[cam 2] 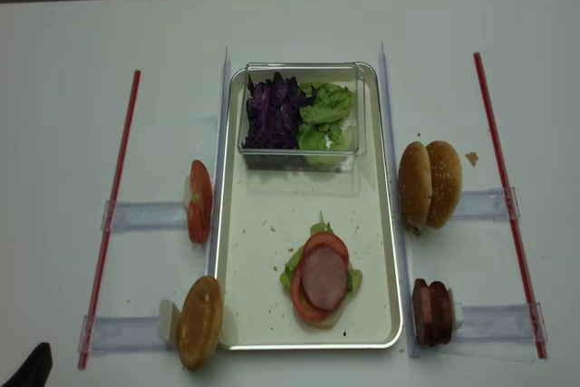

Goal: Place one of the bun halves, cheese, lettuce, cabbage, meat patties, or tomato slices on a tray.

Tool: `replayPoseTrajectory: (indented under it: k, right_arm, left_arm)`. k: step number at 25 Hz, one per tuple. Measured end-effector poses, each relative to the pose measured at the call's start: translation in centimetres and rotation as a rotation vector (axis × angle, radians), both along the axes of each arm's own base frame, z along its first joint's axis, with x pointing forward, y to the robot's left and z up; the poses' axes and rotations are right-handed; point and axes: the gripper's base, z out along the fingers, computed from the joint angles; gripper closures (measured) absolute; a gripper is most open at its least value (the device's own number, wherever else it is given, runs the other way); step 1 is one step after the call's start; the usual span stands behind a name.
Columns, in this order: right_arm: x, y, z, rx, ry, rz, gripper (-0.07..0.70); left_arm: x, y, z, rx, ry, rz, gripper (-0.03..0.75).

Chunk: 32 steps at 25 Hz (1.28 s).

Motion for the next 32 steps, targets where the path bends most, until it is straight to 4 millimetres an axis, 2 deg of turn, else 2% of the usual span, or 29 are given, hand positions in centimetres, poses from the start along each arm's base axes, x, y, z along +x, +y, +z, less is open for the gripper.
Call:
replayPoseTrajectory:
  k: [32]
  right_arm:
    - [0.0,0.0,0.0,-0.006,0.0,0.004,-0.06]
  left_arm:
    - [0.0,0.0,0.0,0.0,0.0,0.0,0.244]
